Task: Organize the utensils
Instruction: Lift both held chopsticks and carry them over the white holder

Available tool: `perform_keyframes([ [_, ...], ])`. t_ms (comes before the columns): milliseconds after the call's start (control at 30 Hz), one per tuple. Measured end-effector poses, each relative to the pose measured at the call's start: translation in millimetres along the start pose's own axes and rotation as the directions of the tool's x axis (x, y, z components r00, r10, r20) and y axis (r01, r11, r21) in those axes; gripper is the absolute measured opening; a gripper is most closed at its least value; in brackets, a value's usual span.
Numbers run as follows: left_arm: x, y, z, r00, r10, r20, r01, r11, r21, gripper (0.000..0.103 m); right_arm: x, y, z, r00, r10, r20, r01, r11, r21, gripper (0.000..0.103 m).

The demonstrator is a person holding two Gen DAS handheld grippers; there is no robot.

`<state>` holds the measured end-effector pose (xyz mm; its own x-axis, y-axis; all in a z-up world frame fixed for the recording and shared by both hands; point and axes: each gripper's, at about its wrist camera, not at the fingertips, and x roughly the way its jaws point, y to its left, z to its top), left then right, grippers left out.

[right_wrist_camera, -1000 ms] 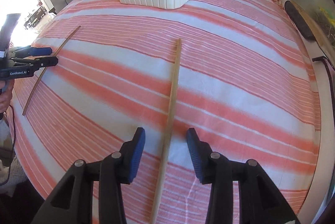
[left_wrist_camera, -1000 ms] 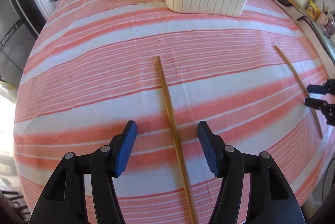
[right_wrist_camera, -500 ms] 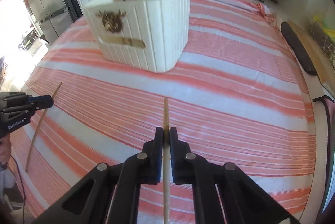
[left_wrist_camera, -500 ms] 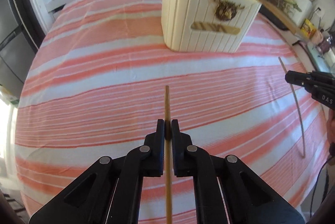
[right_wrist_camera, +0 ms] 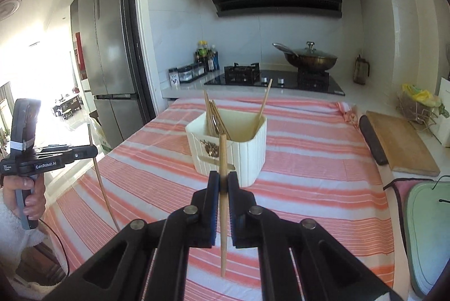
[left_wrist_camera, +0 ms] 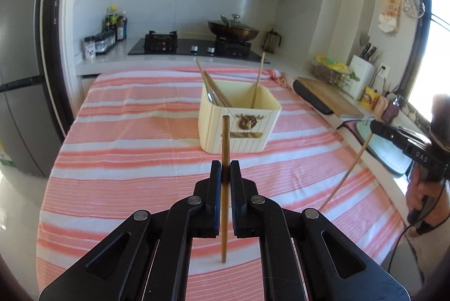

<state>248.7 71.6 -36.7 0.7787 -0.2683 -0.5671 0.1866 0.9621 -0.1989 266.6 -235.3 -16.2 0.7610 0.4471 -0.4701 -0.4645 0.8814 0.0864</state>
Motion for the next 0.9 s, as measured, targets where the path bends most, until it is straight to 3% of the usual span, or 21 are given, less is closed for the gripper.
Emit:
perform_keyframes([
  [133,-7,0,6,1.000,-0.005,0.029,0.005,1.000,-0.006,0.004,-10,4,8,0.999,0.007,0.048,-0.006,1.000,-0.008,0.007],
  [367,-13,-3,34,0.998,-0.034,0.054,0.034,0.999,0.001,0.004,1,-4,34,0.999,0.001,0.033,0.000,1.000,-0.016,0.007],
  [467,-25,-6,68,0.989,-0.049,0.137,0.049,0.999,0.008,0.004,6,-11,59,0.998,-0.014,0.062,0.016,0.999,-0.030,0.007],
  [600,-30,-12,128,0.962,-0.035,0.271,0.033,0.999,0.014,0.004,10,-13,104,0.989,-0.031,0.147,0.040,0.997,-0.059,0.007],
  [800,22,-5,193,0.923,0.060,0.379,-0.033,0.996,-0.078,0.004,31,-9,158,0.943,-0.044,0.330,0.076,0.993,-0.086,0.006],
  [900,69,2,202,0.934,0.080,0.348,-0.041,0.992,-0.119,0.004,63,-8,166,0.942,-0.017,0.336,0.045,0.996,-0.076,0.007],
])
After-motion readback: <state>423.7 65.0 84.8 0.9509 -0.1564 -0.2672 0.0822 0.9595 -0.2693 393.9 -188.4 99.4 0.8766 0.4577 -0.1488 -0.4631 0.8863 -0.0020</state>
